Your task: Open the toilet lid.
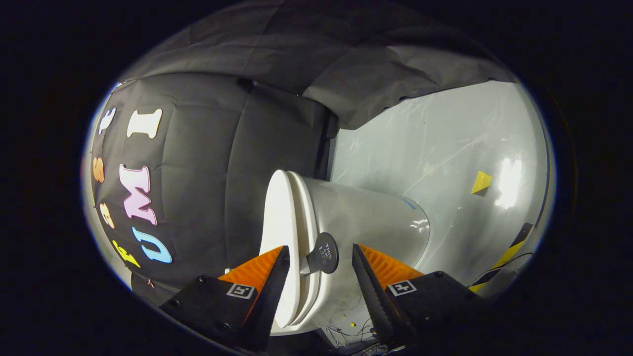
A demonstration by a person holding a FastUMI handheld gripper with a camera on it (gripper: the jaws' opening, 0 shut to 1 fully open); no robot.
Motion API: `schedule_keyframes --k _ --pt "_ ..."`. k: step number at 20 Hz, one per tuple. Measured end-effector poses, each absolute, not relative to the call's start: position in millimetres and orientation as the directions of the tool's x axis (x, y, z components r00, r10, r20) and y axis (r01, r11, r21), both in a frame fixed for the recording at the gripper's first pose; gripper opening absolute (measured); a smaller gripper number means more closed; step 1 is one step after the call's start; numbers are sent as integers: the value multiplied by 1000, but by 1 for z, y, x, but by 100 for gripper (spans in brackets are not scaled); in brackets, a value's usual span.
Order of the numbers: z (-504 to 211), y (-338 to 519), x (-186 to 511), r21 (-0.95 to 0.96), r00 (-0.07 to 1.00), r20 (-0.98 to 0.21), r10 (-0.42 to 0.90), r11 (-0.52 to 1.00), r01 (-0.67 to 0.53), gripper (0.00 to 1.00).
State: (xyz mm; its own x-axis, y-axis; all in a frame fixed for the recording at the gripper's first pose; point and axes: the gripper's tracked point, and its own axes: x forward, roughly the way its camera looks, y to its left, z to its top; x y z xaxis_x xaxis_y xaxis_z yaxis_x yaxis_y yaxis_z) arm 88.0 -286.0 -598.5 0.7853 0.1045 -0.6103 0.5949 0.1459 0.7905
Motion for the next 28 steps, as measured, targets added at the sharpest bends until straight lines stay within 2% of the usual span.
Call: schedule_keyframes --k 2,3,4,5,7,12,15,17,28 --pt "-600 -284 91 803 798 -594 97 133 581 40" --pt "-601 -286 92 812 808 -582 93 122 571 41" --pt "-601 -299 81 804 800 -594 89 111 584 34" --pt "-627 -275 107 803 800 -596 76 91 589 27" --pt "-607 -291 85 814 810 -581 75 75 576 12" --pt "-604 -286 91 812 810 -582 72 101 574 12" --pt "-599 -283 93 811 809 -584 72 104 576 7" --pt "-592 -283 92 808 809 -585 67 131 574 7" --pt "-483 -258 117 768 832 -554 16 395 504 7"
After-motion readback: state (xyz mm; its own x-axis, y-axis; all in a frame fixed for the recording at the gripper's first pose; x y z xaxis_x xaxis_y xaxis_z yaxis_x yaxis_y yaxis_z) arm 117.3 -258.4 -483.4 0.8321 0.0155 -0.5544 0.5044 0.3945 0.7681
